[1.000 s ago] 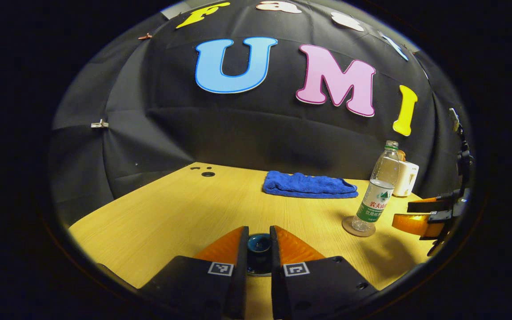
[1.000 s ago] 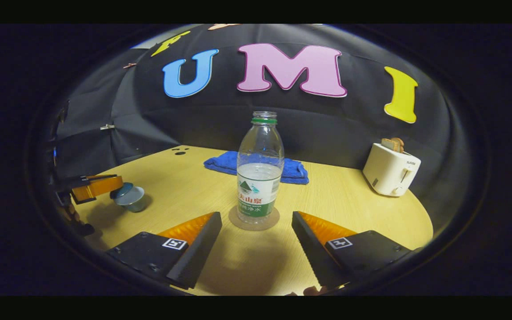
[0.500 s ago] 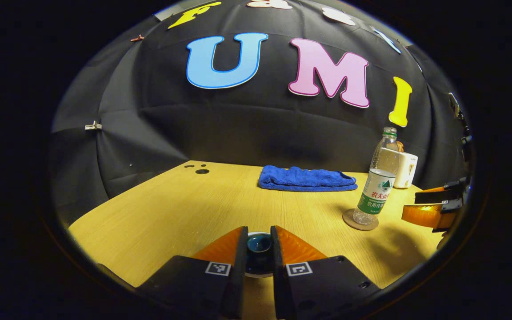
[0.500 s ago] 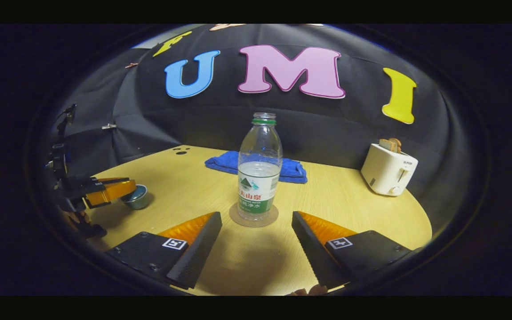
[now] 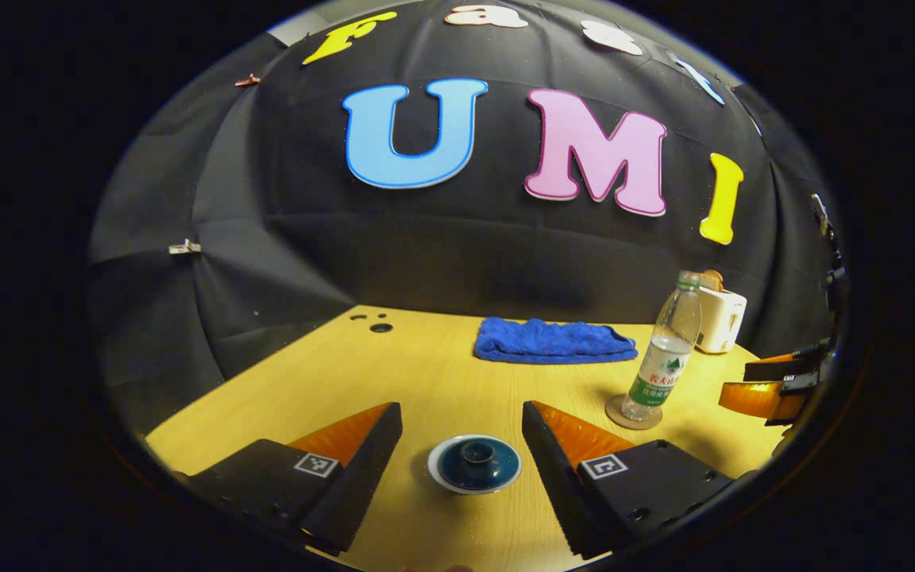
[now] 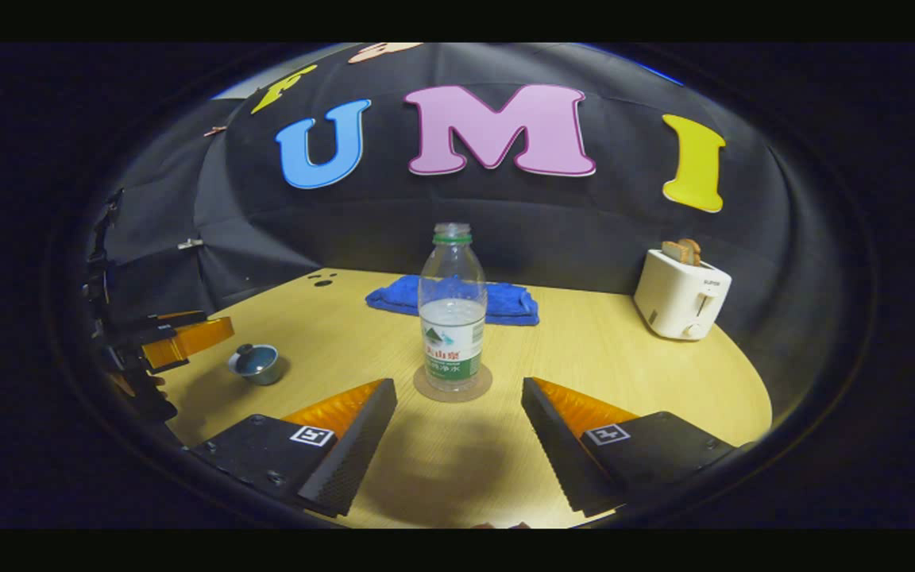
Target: Open the teacup lid with one hand, grasp the water bottle and pour water into the teacup with the other hand; after pouring, place the water bottle on the coaster and then close the teacup lid.
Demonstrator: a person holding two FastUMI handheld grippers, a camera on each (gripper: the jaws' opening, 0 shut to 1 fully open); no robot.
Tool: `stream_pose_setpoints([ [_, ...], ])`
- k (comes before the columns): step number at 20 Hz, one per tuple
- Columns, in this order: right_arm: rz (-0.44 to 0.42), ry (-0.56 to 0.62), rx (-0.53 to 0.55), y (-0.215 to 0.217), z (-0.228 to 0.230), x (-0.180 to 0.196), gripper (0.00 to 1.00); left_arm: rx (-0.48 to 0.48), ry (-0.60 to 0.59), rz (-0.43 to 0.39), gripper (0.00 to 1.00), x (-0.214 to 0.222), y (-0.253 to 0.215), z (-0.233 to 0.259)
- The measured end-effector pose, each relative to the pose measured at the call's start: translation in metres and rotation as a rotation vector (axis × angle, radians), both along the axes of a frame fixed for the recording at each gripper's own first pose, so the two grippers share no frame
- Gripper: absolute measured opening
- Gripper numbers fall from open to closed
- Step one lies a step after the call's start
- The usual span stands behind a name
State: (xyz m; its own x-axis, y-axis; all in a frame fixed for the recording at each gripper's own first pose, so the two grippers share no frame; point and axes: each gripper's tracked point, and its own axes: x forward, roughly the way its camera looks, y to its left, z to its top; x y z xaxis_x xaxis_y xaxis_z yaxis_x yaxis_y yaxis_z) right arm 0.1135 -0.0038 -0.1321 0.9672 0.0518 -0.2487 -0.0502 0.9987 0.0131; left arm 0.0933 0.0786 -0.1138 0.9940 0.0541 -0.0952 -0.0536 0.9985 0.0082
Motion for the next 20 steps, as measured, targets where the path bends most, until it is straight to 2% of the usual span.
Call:
stream_pose_setpoints([
  [5,-0.034,-0.019,0.047,-0.020,0.047,-0.035,0.98,0.019,-0.027,0.032,0.95,-0.036,-0.007,0.071],
  [8,-0.043,-0.024,0.053,-0.037,0.068,-0.060,0.96,-0.012,-0.061,0.058,0.95,-0.058,-0.020,0.108],
  [9,-0.049,-0.028,0.059,-0.041,0.075,-0.068,0.98,-0.037,-0.062,0.075,0.95,-0.064,-0.024,0.116],
  [13,-0.084,-0.085,0.058,-0.053,0.105,-0.105,0.98,-0.111,-0.043,0.086,0.95,-0.090,-0.055,0.125],
  [17,-0.112,-0.111,0.041,-0.060,0.118,-0.138,0.97,-0.076,-0.020,0.047,0.95,-0.104,-0.079,0.119],
  [20,-0.165,-0.122,0.053,-0.067,0.128,-0.156,0.97,-0.061,-0.030,-0.008,0.95,-0.111,-0.094,0.126],
])
